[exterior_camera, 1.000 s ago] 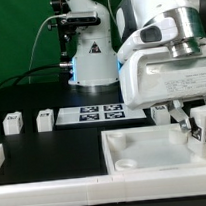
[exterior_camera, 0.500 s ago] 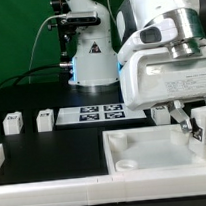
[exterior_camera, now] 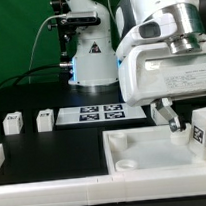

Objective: Assemble one leg

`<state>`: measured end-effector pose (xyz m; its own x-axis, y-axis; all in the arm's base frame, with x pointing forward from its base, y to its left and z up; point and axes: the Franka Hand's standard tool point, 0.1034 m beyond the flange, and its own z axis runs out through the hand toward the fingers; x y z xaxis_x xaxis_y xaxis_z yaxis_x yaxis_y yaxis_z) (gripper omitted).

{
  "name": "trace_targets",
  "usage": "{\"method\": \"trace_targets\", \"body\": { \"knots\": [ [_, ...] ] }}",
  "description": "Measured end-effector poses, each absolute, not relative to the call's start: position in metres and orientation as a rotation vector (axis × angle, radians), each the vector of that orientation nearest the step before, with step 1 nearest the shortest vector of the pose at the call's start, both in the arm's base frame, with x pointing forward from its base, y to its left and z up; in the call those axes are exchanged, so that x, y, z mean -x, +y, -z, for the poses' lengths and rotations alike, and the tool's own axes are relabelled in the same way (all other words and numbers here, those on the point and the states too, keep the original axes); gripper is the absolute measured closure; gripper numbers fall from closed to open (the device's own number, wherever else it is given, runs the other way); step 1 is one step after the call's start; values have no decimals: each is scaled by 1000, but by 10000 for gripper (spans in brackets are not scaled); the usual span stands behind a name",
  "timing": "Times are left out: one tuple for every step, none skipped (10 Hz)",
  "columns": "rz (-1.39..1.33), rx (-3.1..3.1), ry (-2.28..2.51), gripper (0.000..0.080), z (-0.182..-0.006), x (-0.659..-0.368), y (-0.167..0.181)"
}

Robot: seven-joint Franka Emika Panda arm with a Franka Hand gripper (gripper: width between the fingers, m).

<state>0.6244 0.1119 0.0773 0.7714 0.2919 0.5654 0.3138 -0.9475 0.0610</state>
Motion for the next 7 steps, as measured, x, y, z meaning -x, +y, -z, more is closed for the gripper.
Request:
{"method": "trace_targets", "body": {
  "knots": [
    [922,2923,-500,152,-77,-624,111],
    [920,2924,-501,152,-78,-624,111],
    [925,2922,-503,150,-84,-626,112],
    [911,2925,-507,150,-89,-627,112],
    [894,2930,-511,150,-95,-627,113],
    [892,2930,-512,150,-99,-628,112],
    [876,2934,-514,150,-97,-627,113]
  ]
}}
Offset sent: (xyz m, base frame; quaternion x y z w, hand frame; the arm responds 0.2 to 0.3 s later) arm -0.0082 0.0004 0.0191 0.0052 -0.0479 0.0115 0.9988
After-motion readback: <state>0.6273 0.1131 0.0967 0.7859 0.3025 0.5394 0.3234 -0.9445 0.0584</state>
